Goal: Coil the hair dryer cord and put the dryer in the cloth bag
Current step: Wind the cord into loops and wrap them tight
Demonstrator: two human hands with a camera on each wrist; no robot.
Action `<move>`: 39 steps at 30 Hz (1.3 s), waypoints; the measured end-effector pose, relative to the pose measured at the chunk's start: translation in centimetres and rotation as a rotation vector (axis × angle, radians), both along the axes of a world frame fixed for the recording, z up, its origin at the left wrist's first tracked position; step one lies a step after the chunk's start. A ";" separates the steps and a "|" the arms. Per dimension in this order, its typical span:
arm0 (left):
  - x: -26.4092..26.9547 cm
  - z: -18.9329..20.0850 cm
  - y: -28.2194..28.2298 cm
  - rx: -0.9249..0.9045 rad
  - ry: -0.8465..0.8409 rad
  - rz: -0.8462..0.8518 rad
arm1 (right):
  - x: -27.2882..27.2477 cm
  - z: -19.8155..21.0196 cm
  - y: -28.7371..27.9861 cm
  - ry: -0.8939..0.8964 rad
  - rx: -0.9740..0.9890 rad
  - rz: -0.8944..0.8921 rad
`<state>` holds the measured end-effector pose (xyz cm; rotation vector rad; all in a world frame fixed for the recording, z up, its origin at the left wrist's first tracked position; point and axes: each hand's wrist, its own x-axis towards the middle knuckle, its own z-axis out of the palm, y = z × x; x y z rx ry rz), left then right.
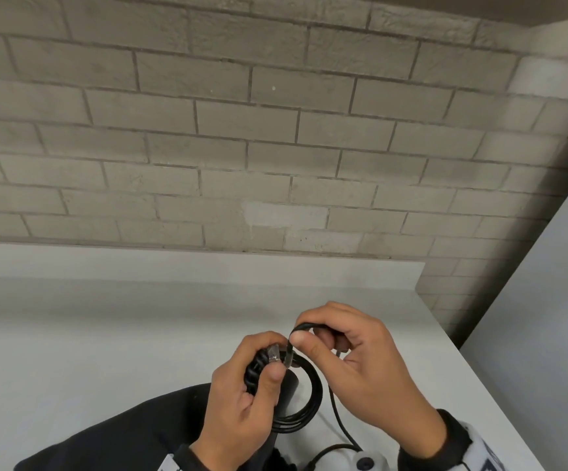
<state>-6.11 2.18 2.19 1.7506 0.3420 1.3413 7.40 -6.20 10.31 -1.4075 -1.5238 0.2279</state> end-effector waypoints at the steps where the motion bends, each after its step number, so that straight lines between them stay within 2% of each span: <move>1: 0.0 0.0 -0.1 0.009 0.001 -0.002 | -0.1 0.0 0.1 0.018 -0.011 0.012; 7: 0.1 0.2 -0.6 0.087 -0.001 0.053 | -0.6 0.0 0.4 0.142 -0.058 0.067; 12: 0.2 -0.3 -0.7 0.069 -0.024 0.055 | -1.2 -1.6 0.9 0.351 -0.048 -0.056; 17: 0.3 -0.4 -0.9 0.019 -0.045 0.059 | -1.7 -3.1 1.0 0.373 -0.016 -0.083; 23: 0.5 -0.4 -0.9 -0.008 -0.067 0.085 | -2.0 -4.6 0.0 0.419 -0.104 0.045; 32: 0.4 -0.1 -0.9 0.015 -0.018 0.120 | -0.8 -4.1 -1.1 0.392 -0.249 0.105; 39: 0.1 0.4 -0.6 0.037 0.107 0.030 | 0.8 -2.6 -1.6 0.178 -0.340 0.141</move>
